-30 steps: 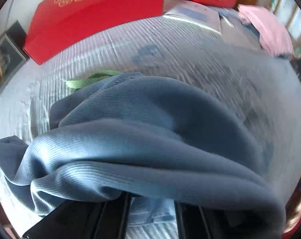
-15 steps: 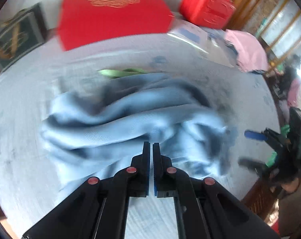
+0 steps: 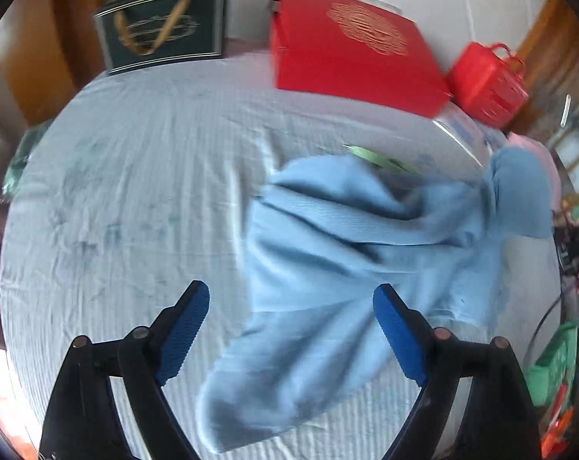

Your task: Fold clothes

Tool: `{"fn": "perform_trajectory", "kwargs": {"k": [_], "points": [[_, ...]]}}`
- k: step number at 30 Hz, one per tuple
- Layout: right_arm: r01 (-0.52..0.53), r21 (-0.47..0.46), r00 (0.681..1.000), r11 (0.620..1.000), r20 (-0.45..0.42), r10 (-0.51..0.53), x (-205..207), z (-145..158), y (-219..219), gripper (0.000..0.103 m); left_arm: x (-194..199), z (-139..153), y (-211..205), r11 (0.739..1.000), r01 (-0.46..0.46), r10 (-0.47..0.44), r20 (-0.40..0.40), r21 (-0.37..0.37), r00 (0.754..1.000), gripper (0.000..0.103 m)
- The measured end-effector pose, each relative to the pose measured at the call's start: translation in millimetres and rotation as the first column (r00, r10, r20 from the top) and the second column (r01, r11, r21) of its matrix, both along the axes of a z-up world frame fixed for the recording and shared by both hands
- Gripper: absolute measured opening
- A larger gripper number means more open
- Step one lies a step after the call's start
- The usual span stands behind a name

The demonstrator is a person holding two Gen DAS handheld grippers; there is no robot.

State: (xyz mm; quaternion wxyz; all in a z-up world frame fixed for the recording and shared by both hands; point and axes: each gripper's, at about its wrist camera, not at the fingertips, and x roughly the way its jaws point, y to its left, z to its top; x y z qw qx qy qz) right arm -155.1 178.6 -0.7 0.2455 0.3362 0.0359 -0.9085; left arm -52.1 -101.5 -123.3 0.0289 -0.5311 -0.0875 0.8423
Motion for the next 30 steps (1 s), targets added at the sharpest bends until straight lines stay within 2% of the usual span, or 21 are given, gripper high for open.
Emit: {"fn": "perform_trajectory", "kwargs": {"k": [3, 5, 7, 11, 12, 14, 16, 18, 20, 21, 22, 23, 24, 25, 27, 28, 30], "points": [[-0.101, -0.05, 0.993, 0.994, -0.068, 0.098, -35, 52, -50, 0.006, 0, 1, -11, 1.0, -0.018, 0.018, -0.008, 0.0, 1.0, 0.088], [-0.094, -0.053, 0.995, 0.994, -0.038, 0.092, -47, 53, -63, 0.007, -2, 3, -8, 1.0, 0.002, -0.002, -0.021, -0.006, 1.0, 0.088], [-0.086, -0.056, 0.996, 0.995, -0.007, 0.086, -58, 54, -75, 0.014, -5, 5, 3, 0.999, 0.045, -0.046, -0.038, -0.021, 0.998, 0.088], [-0.001, -0.047, 0.991, 0.999, 0.133, 0.007, -41, 2, -44, 0.028, -15, 6, 39, 0.986, 0.153, -0.157, -0.054, -0.07, 0.986, 0.088], [0.02, -0.043, 0.986, 0.999, 0.168, -0.013, -36, -11, -36, 0.035, -18, 4, 52, 0.979, 0.186, -0.191, -0.054, -0.087, 0.98, 0.088], [0.084, -0.039, 0.971, 0.996, 0.226, -0.073, -21, -31, -4, 0.052, -25, -2, 84, 0.962, 0.258, -0.263, -0.046, -0.089, 0.964, 0.088], [0.156, -0.032, 0.947, 0.987, 0.288, -0.141, -5, -53, 32, 0.081, -31, -7, 117, 0.94, 0.324, -0.33, -0.039, -0.106, 0.943, 0.088], [0.235, -0.041, 0.914, 0.971, 0.349, -0.207, 11, -71, 67, 0.083, -35, -13, 141, 0.918, 0.369, -0.377, -0.033, -0.146, 0.926, 0.088], [0.3, -0.063, 0.877, 0.952, 0.412, -0.249, 32, -90, 98, 0.083, -41, -25, 167, 0.889, 0.394, -0.412, -0.028, -0.233, 0.911, 0.088], [0.328, -0.074, 0.857, 0.942, 0.443, -0.264, 42, -99, 111, 0.083, -49, -35, 173, 0.883, 0.393, -0.407, -0.004, -0.259, 0.913, 0.088], [0.34, -0.079, 0.842, 0.937, 0.469, -0.266, 51, -107, 119, 0.083, -57, -45, 179, 0.876, 0.391, -0.402, 0.02, -0.284, 0.915, 0.081], [0.349, -0.078, 0.827, 0.934, 0.495, -0.268, 60, -115, 121, 0.083, -64, -53, 178, 0.884, 0.386, -0.387, 0.051, -0.263, 0.921, 0.074], [0.348, -0.069, 0.808, 0.935, 0.527, -0.262, 68, -127, 121, 0.083, -71, -61, 177, 0.893, 0.381, -0.372, 0.083, -0.242, 0.925, 0.055], [0.339, -0.062, 0.793, 0.939, 0.555, -0.25, 74, -139, 119, 0.083, -77, -61, 170, 0.914, 0.356, -0.344, 0.094, -0.194, 0.934, 0.038], [0.319, -0.065, 0.764, 0.946, 0.607, -0.216, 82, -164, 108, 0.083, -90, -60, 156, 0.949, 0.301, -0.289, 0.119, -0.097, 0.95, 0.029], [0.305, -0.076, 0.757, 0.949, 0.625, -0.193, 84, -173, 101, 0.085, -93, -53, 149, 0.958, 0.271, -0.261, 0.103, -0.099, 0.96, 0.022], [0.284, -0.069, 0.757, 0.956, 0.628, -0.18, 83, -188, 85, 0.086, -98, -38, 130, 0.974, 0.197, -0.191, 0.06, -0.113, 0.98, 0.018]]}}
